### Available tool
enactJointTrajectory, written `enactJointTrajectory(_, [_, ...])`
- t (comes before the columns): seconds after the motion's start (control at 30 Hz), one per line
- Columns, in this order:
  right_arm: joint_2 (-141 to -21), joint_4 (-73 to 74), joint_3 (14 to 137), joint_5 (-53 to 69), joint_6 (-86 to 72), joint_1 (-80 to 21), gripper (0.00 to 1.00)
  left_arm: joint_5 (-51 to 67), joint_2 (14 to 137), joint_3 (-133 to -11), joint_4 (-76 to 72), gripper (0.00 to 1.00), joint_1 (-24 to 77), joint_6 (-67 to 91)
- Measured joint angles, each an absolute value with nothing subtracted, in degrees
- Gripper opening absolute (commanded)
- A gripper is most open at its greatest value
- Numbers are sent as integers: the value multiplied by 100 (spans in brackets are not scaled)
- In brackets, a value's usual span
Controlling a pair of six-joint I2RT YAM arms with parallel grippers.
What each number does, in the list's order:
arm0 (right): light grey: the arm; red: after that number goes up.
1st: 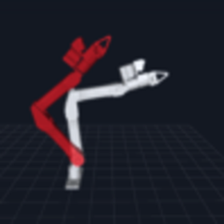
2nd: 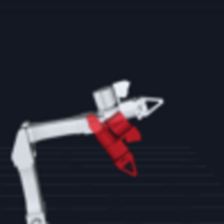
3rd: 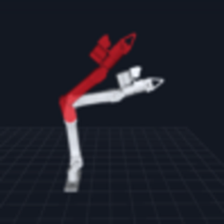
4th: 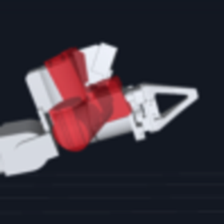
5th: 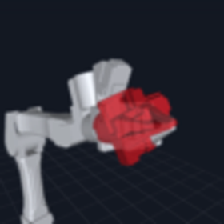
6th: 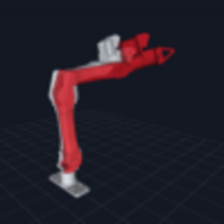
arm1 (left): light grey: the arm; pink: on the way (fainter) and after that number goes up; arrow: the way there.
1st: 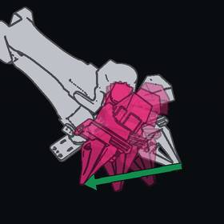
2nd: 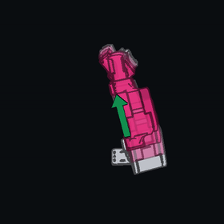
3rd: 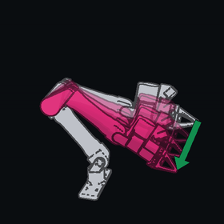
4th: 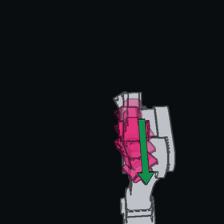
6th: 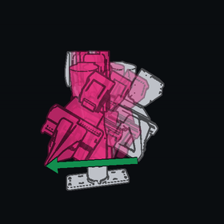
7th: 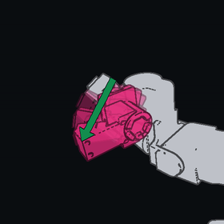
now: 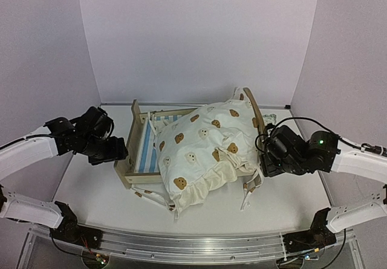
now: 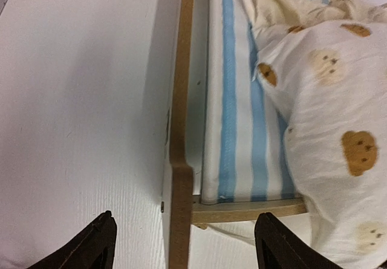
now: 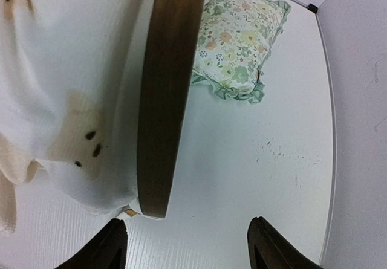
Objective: Set up the pet bed
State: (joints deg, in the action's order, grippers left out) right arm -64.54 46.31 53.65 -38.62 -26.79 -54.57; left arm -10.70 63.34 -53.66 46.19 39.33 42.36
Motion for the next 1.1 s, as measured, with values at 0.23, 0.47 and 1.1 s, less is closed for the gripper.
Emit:
enactJointTrajectory(0.23, [-5712, 4912, 6058, -3284, -2322, -5457, 74, -674, 6156, -6342, 4637, 85, 3976, 4029])
enactJointTrajectory(0.47, [-5502, 4938, 6411, -2428, -2201, -5457, 75, -64, 6724, -6460, 4177, 85, 4791, 4046])
enactJointTrajectory(1.1, [-5813, 4850, 6364, -1861, -2189, -5457, 75, 1307, 7856, -5020, 1844, 73, 5344, 4543])
